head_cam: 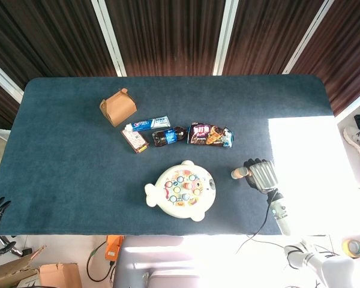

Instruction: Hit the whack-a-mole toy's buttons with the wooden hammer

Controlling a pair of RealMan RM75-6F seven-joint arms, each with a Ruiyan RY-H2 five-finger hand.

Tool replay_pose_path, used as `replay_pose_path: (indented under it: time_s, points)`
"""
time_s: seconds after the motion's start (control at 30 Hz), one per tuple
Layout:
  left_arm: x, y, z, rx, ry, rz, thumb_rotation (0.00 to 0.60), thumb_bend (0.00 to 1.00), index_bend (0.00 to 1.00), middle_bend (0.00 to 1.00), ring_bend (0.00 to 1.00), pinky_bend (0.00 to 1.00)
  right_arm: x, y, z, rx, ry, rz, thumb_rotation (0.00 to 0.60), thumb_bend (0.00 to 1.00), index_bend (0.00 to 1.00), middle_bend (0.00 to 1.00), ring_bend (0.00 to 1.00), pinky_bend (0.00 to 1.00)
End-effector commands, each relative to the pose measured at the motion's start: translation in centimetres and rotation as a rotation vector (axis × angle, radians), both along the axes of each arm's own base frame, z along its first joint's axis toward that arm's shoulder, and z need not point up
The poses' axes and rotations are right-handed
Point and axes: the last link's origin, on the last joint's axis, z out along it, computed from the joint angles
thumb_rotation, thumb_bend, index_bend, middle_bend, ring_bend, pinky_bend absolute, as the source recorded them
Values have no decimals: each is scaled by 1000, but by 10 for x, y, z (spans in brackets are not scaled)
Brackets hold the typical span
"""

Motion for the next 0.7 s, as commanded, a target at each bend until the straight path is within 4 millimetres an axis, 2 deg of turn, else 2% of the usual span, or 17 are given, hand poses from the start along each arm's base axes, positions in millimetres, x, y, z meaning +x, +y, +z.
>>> replay_pose_path:
  time_s: [0.03, 0.23, 0.7]
  points:
    - [0, 0, 0, 1, 1, 0, 600, 145, 0, 0, 0, 70, -1, 0, 1, -1, 0, 1, 600, 348, 553, 449, 441, 603]
    - [0, 0, 1, 1, 4, 0, 600, 145, 0, 0, 0, 70, -2, 0, 0, 2, 3, -10, 600, 313, 538, 438, 438, 602]
    - [0, 1, 1, 0, 1, 1, 600, 145, 0, 0, 0, 70, 0, -2, 2, 4, -1, -15, 600, 301, 512, 419, 425, 602]
